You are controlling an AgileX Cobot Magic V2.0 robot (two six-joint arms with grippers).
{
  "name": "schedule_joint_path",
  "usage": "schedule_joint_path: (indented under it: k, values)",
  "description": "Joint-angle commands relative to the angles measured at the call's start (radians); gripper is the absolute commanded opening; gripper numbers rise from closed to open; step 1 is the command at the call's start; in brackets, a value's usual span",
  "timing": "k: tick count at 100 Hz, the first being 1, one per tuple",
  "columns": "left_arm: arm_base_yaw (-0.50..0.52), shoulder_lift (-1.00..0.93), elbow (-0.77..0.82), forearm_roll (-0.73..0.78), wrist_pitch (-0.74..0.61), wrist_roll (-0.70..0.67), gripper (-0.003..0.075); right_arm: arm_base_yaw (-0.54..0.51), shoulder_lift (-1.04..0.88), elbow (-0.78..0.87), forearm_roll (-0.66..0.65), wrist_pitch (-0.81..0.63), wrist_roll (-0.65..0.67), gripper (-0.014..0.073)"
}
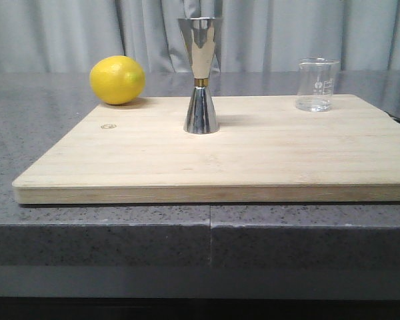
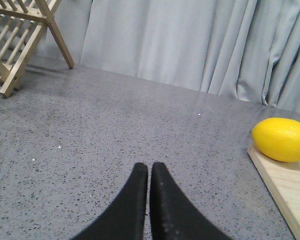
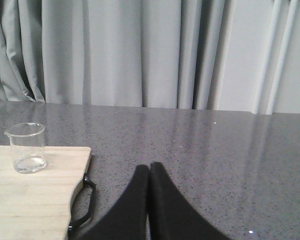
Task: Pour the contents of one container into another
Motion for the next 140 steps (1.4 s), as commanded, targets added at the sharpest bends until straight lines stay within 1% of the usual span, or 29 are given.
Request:
schedule_joint_path:
  k: [1,37,44,58,71,76,81,94,110,125,140]
  values:
    - [-0.008,0.005,-0.03,-0.013,-0.082,-0.006,-0.0021,0.0,0.005,-0.026,-0.015,-0.074,-0.001,-0.0067]
    - [-0.008,0.005,-0.03,-0.013,-0.082,-0.006,-0.0021,0.0,0.005,-0.026,-0.015,-0.072,-0.001,-0.0067]
    - [-0.02,0.005,-0.03,-0.013,-0.082,-0.006,-0.0021,0.0,0.005,-0.026,-0.015,-0.07,-0.001,-0.0067]
    - [-0.029,-0.017,0.028,-0.013,-0.092,-0.006,-0.0021,0.0,0.005,-0.026,-0.015,-0.069,-0.001,-0.0067]
    - [-0.029,-0.095,0.108,-0.015,-0.119,-0.006,-0.0021,0.0,0.005,-0.026,-0.015,-0.068,-0.001,-0.0067]
    - [-0.029,-0.131,0.13,-0.041,-0.119,-0.006,-0.0021,0.0,0.005,-0.026,-0.015,-0.068,-0.001,-0.0067]
    - [-0.029,-0.17,0.125,-0.063,-0.055,-0.006,-0.0021,0.0,0.005,-0.026,-0.015,-0.068,-0.001,-0.0067]
    - [-0.029,-0.254,0.128,-0.085,-0.046,-0.006,-0.0021,0.0,0.005,-0.026,-0.015,-0.068,-0.001,-0.0067]
    - [-0.037,-0.25,0.128,-0.076,-0.046,0.005,-0.0021,0.0,0.005,-0.026,-0.015,-0.068,-0.001,-0.0067]
    - [-0.065,-0.25,0.128,-0.072,0.009,0.005,-0.0021,0.0,0.005,-0.026,-0.015,-0.068,-0.001,-0.0067]
    - [-0.07,-0.25,0.128,-0.072,0.003,0.005,-0.0021,0.0,0.005,-0.026,-0.015,-0.068,-0.001,-0.0067]
